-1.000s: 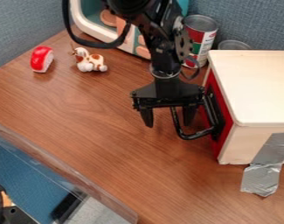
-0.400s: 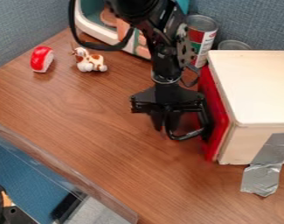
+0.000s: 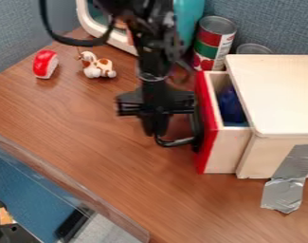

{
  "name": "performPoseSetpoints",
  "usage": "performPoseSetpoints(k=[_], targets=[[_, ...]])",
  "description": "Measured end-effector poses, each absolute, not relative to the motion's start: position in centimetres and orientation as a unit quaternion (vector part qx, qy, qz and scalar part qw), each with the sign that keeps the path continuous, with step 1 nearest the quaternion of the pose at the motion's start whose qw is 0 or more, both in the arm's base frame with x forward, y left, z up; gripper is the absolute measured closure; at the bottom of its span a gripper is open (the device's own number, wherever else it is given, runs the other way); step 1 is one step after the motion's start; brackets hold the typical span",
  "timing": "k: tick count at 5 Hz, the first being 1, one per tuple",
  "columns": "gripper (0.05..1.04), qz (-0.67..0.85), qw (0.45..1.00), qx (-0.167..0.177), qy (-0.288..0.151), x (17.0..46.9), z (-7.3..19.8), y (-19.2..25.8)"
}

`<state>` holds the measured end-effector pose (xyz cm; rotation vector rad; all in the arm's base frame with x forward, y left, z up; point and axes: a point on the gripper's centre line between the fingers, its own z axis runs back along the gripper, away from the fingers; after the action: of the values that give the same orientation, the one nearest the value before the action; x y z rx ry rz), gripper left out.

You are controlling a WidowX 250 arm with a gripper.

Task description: Open the drawer

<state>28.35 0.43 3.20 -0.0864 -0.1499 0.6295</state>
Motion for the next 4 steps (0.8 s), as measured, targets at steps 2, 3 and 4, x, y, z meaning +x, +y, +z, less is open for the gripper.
performPoseSetpoints(k=[2,3,4], targets=[[0.942,0.323,0.944,-0.036,-0.057,26.3,3.2,2.5],[0.949,0.327,0.943,-0.037,-0.056,25.8,3.2,2.7],[0.949,0.323,0.944,-0.033,-0.056,25.5,3.4,2.8]])
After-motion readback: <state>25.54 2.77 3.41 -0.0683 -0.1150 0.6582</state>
